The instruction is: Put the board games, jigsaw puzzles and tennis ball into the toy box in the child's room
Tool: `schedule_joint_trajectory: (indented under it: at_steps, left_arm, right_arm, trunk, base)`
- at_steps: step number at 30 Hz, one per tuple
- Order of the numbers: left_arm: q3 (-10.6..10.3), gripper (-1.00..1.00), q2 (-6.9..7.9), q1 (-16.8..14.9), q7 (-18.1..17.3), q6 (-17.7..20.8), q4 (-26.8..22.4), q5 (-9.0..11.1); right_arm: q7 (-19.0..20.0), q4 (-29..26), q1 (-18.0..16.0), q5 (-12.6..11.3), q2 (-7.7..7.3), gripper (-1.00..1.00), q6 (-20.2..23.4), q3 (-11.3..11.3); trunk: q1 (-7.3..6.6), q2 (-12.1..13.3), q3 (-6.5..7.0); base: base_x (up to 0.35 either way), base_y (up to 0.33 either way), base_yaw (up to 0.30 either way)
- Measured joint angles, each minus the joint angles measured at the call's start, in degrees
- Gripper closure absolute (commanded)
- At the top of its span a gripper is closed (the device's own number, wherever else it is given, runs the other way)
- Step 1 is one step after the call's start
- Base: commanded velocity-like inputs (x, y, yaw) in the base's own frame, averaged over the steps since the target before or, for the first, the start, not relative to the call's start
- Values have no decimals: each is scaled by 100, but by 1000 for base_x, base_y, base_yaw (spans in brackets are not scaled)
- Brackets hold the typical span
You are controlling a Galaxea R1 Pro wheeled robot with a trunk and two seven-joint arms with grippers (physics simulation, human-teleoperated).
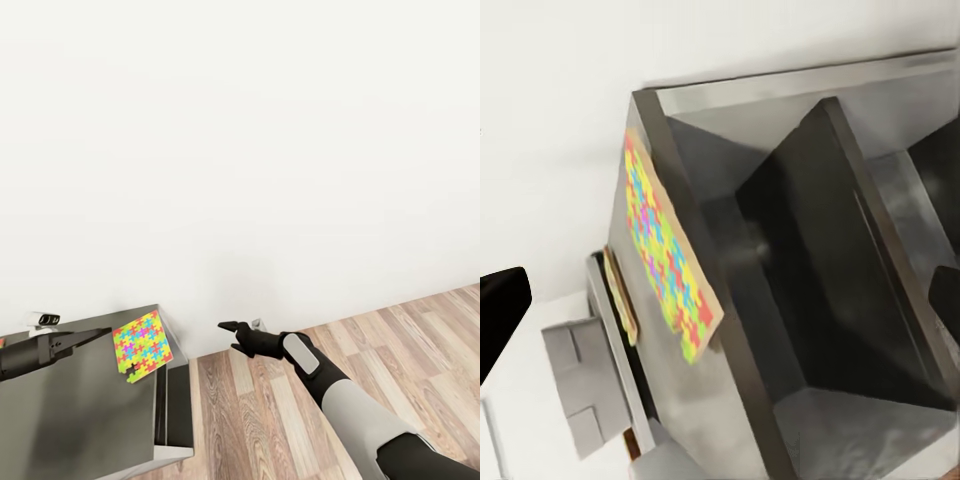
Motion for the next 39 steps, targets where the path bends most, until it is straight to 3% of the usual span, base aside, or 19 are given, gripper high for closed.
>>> schedule_joint_trajectory:
  at_steps: [14,25,39]
  left_arm:
    - [0,-100,0,0,0,-18,0,40]
    - [0,-100,0,0,0,-19,7,41]
    - [0,-100,0,0,0,-22,17,42]
  right_arm:
    - [233,-141,0,15,-1,-100,-214,419]
    - [210,-524,0,64,-7,-100,-233,828]
    - [220,-567,0,83,-53,-100,-235,866]
  trunk:
    - [308,-562,-252]
    - [308,-564,-252]
    - [308,-564,-252]
  base:
    - [0,0,0]
    - [0,0,0]
    - [0,0,34]
